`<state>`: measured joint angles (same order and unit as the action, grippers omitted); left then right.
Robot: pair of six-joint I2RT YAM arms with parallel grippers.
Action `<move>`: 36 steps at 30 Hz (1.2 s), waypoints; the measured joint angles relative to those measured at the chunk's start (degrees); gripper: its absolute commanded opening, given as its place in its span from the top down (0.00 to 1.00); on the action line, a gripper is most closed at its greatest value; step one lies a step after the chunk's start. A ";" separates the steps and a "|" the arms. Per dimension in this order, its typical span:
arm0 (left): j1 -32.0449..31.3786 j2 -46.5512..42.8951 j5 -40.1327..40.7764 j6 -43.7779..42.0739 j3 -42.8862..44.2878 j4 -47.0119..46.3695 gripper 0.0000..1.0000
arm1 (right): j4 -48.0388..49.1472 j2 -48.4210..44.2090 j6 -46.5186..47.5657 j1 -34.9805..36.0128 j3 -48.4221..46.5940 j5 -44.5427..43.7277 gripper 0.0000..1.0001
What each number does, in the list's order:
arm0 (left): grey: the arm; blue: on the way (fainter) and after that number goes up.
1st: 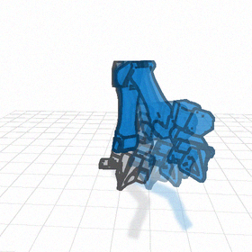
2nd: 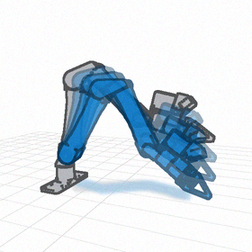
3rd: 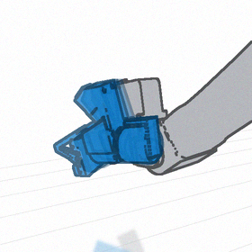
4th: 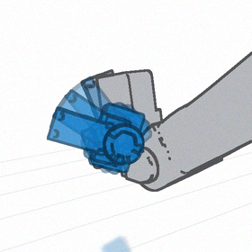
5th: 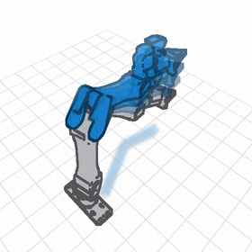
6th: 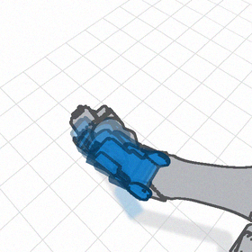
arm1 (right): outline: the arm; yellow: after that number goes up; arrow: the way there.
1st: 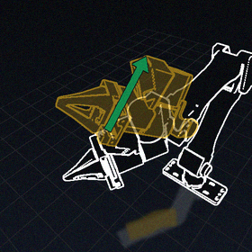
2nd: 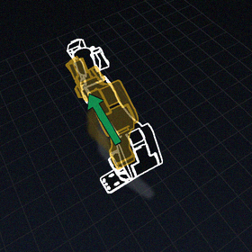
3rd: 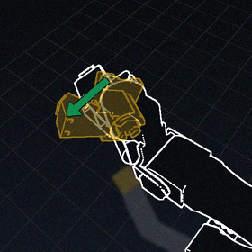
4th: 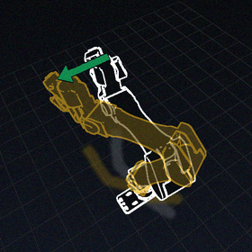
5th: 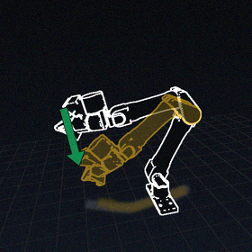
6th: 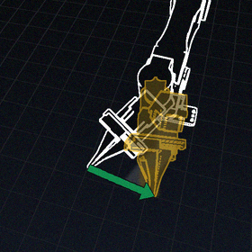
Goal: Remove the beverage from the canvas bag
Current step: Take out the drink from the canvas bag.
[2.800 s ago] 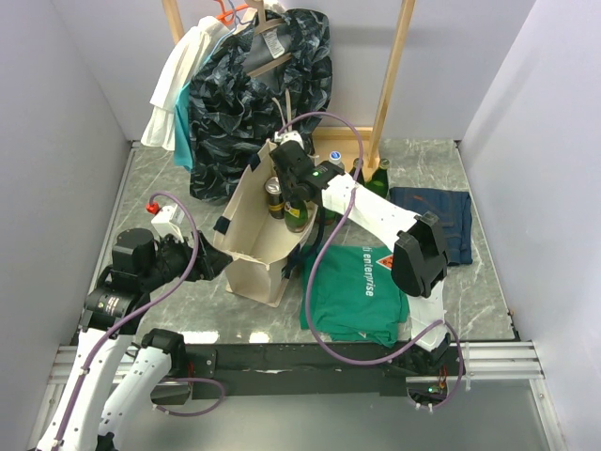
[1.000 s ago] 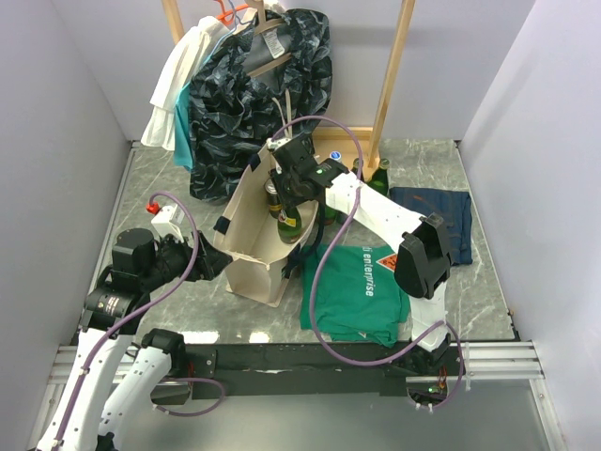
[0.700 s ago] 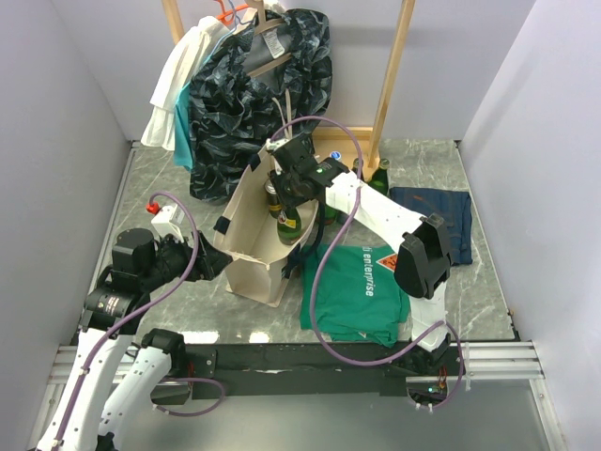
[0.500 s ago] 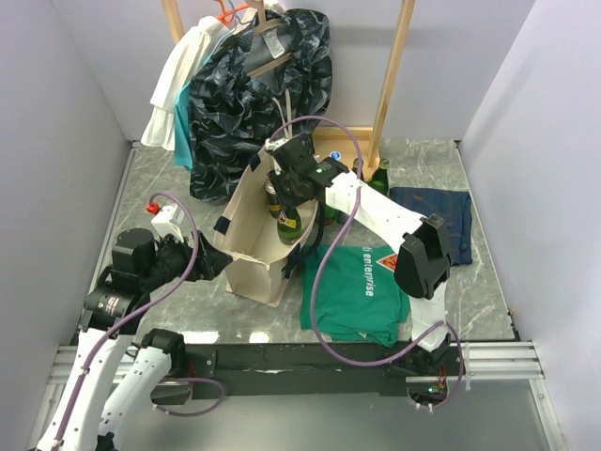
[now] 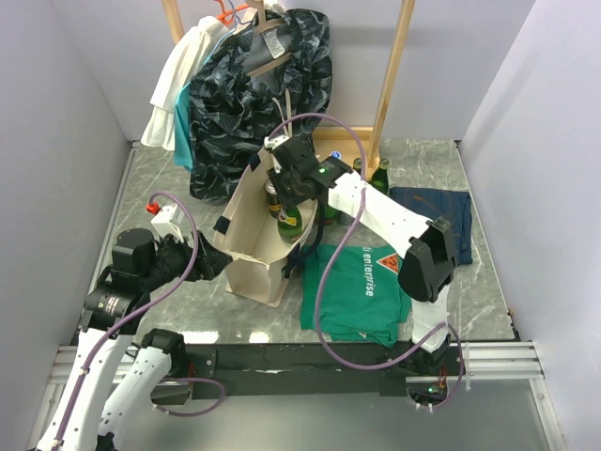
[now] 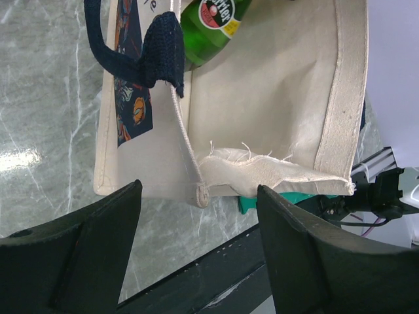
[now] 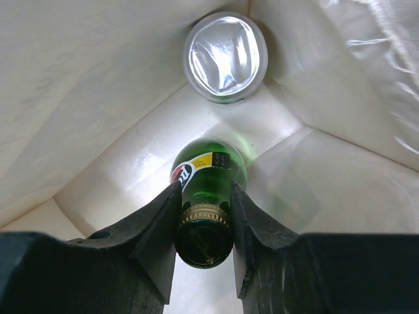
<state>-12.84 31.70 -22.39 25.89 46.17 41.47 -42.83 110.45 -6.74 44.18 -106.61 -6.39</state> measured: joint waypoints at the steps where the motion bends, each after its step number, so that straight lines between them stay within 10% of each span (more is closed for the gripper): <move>1: 0.00 0.00 -0.02 0.09 0.00 0.00 0.24 | -0.13 -0.44 0.13 0.04 -0.02 -0.04 1.00; 36: 0.00 -0.09 0.02 0.31 0.00 0.00 0.23 | -2.58 -5.60 0.48 3.50 -2.95 -6.10 1.00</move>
<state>-12.84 31.62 -22.37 26.20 46.17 41.47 -45.41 104.86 -6.26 47.68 -109.56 -12.49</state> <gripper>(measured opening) 0.763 0.400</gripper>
